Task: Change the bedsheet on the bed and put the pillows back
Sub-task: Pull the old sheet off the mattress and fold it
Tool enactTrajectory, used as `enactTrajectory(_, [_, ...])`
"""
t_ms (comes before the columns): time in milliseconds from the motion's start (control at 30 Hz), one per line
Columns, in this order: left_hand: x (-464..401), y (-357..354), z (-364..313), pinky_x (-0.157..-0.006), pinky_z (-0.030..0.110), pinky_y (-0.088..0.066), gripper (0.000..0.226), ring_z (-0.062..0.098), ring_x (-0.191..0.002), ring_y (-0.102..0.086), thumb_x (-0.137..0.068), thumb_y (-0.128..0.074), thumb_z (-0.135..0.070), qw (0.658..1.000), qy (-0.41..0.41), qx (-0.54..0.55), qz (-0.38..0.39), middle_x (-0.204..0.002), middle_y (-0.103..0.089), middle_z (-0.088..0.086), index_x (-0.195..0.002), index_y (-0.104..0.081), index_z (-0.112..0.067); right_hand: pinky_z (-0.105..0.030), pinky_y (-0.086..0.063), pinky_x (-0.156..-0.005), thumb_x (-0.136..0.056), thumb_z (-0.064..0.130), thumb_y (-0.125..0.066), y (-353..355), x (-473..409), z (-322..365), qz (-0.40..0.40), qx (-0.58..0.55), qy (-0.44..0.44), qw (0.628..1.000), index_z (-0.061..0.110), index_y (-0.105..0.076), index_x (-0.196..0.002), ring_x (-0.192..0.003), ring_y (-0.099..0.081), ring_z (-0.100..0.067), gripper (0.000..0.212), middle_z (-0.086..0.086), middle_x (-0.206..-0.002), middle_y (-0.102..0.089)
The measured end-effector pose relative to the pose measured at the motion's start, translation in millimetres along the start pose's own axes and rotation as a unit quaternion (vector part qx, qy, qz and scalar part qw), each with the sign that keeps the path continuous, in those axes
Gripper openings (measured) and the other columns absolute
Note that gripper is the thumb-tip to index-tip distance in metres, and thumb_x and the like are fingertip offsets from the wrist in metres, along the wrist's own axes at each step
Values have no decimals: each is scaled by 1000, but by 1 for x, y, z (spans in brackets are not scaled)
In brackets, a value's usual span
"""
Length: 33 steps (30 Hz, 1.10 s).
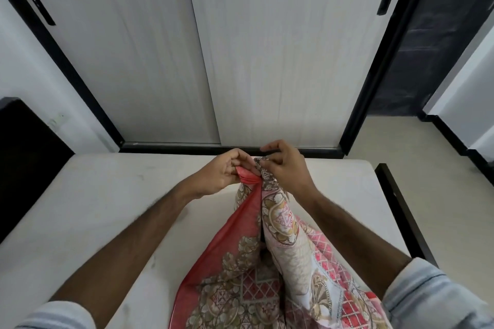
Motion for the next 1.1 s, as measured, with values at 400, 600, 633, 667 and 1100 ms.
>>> enactTrajectory(400, [-8,-3,-5,-76,47,-63,34,34,-77,-73,-104,-47,3,996,-19,-57,-72,-83,-70,11,-118,-50,-28,-12,-53,-71,-96,5,-61,-16,25,3,-9,11,35,999,18,-55,-125,-83,-71,-1,32,1,-92,-78])
enactTrajectory(600, [-10,-7,-9,-83,48,-58,39,18,-80,-70,-103,-55,-9,984,-27,-157,-76,-77,-71,-3,-134,-44,-31,-7,-51,-73,-97,4,-58,-15,31,-3,-26,2,31,999,19,-53,-127,-87,-70,3,34,1,-98,-77])
enactTrajectory(633, [-10,-9,-11,-82,47,-57,39,18,-78,-69,-103,-55,-10,982,-30,-170,-77,-77,-70,-1,-136,-44,-29,-7,-51,-73,-98,4,-57,-16,32,-3,-26,7,32,999,19,-53,-128,-87,-70,4,34,1,-99,-77])
enactTrajectory(667, [-9,-11,-14,-79,45,-56,39,19,-77,-68,-103,-55,-10,979,-36,-183,-78,-76,-70,0,-136,-44,-29,-6,-50,-72,-98,4,-56,-16,34,-3,-26,11,32,999,19,-52,-129,-86,-69,5,34,1,-101,-77])
enactTrajectory(1100, [14,13,3,-58,38,-58,34,19,-67,-61,-85,-79,-36,938,-2,-206,-279,-84,-59,-1,-91,-51,-20,-37,-61,-81,-99,0,-47,-22,52,-9,0,-82,-5,997,24,-47,-135,-96,-71,-9,43,9,-113,-73])
Point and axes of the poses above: each hand's wrist, its own x-axis away from the middle knuckle, its own y-axis out of the back of the hand, z = x × y, the point moved 9 cm from there along -x, towards the middle knuckle
